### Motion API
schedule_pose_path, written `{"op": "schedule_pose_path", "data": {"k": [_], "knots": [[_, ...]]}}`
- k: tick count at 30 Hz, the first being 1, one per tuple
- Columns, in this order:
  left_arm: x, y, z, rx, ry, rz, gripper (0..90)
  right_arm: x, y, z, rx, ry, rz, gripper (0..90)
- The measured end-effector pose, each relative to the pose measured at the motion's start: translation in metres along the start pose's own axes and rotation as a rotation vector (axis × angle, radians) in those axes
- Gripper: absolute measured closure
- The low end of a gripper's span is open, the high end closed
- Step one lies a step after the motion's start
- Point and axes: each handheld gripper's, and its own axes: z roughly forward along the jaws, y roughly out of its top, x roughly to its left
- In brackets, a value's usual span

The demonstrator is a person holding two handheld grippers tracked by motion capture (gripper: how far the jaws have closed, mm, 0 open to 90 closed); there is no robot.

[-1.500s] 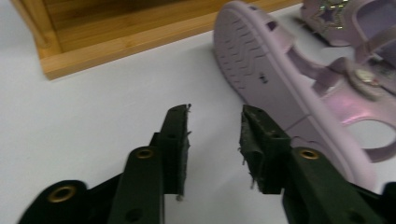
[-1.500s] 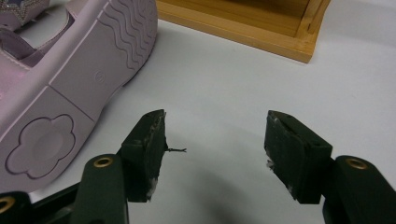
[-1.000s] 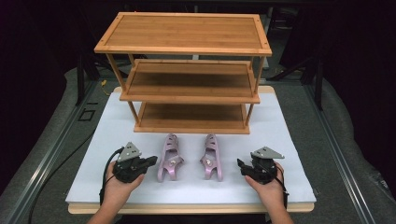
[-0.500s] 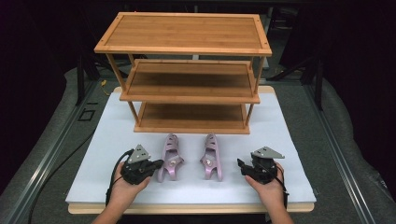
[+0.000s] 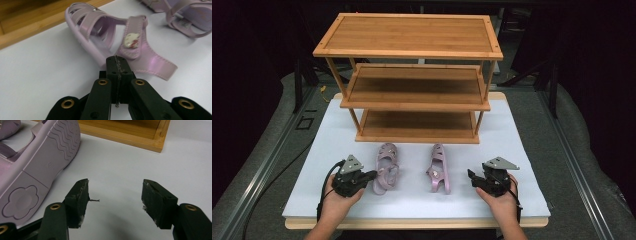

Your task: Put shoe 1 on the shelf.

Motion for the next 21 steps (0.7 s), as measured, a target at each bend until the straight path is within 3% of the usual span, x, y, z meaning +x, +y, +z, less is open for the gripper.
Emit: {"op": "schedule_pose_path", "data": {"k": [2, 7, 10, 15, 21], "knots": [[0.007, -0.003, 0.001, 0.012, 0.005, -0.023, 90.0, 0.000, 0.000, 0.000, -0.001, -0.001, 0.001, 38.2], [0.020, -0.013, 0.004, 0.074, 0.067, -0.075, 90.0, -0.001, 0.000, -0.001, 0.000, -0.003, 0.012, 38.2], [0.026, -0.016, 0.004, 0.077, 0.057, -0.125, 89.9, -0.003, -0.001, -0.002, 0.005, 0.001, 0.017, 38.2], [0.031, -0.014, -0.002, 0.052, 0.054, -0.164, 89.1, -0.004, -0.001, -0.003, -0.007, -0.003, 0.030, 38.2], [0.038, 0.001, -0.016, 0.018, 0.018, -0.222, 63.1, -0.004, -0.001, -0.003, -0.004, 0.007, 0.042, 38.2]]}}
